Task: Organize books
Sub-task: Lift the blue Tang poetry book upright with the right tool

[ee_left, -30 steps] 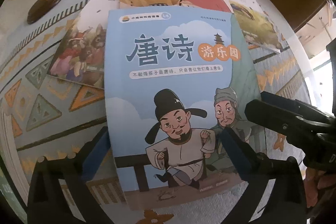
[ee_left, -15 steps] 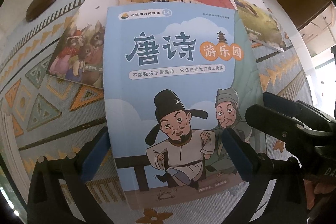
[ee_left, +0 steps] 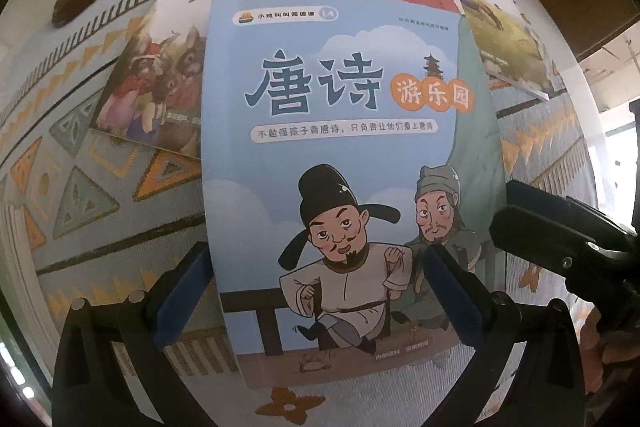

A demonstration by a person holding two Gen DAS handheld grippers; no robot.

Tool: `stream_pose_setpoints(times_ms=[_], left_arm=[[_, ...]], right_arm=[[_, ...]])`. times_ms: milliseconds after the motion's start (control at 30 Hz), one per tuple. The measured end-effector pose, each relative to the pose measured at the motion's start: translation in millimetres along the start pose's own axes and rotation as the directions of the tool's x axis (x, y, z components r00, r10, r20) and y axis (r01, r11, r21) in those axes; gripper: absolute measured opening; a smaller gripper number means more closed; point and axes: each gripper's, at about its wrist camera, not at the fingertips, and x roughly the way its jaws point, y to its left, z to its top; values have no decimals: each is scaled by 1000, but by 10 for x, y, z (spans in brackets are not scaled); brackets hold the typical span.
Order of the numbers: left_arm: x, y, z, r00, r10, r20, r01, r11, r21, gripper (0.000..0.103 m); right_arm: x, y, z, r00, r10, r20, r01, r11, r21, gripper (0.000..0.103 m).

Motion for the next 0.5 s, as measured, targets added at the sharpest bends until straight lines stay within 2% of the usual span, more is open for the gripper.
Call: stream_pose_setpoints(times_ms=[267, 500], left_arm=[[57, 1, 52, 997, 4, -76, -3, 1000, 14, 103], [15, 21, 3, 1000, -4, -13, 4, 1000, 22, 103]], right_arm=[[-1, 30, -15, 1000, -16, -1, 16, 1000, -5, 63], [36, 103, 20, 997, -73, -13, 72, 997, -2, 63]])
